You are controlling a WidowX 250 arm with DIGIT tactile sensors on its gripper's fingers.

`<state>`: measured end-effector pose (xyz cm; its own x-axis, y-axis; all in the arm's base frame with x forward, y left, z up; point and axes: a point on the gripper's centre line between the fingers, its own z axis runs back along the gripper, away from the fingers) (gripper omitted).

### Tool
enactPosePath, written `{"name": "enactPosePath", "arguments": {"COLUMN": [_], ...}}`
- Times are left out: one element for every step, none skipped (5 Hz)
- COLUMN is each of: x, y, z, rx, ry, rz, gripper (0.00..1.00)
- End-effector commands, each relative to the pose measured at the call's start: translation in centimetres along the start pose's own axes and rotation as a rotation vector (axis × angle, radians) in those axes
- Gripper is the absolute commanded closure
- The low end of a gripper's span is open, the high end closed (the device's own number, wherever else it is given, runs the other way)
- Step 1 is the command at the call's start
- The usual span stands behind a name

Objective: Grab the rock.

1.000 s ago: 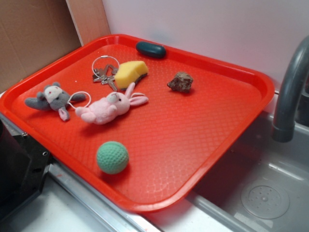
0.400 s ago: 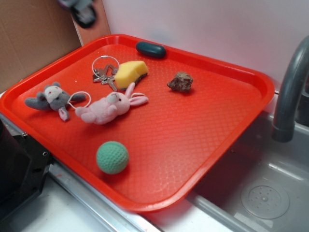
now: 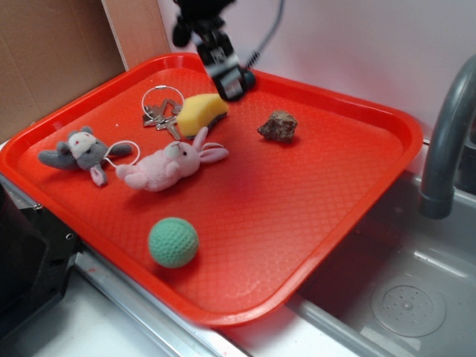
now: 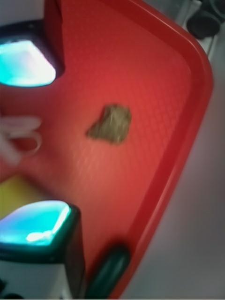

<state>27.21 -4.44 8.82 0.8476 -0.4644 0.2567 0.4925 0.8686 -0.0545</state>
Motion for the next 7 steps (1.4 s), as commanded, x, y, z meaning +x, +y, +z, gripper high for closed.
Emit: {"name": "enactPosePath", "arguments": {"x": [1.7, 1.3, 1.5, 1.1, 1.2, 1.0, 1.0], "y": [-2.6, -1.3, -0.5, -1.6, -2.7, -3.3, -3.3], "z": [-3.9, -5.3, -5.2, -5.5, -6.5, -6.9, -6.9], "rx": [0.003, 0.018, 0.038, 0.041, 0.048, 0.067, 0.067], "ry": [0.058, 0.086, 0.07, 0.07, 0.1, 0.13, 0.13], "rz": [-0.094, -0.013, 0.05, 0.061, 0.042, 0.05, 0.05], "gripper": [0.0, 0.0, 0.0, 0.0, 0.0, 1.0, 0.0]}}
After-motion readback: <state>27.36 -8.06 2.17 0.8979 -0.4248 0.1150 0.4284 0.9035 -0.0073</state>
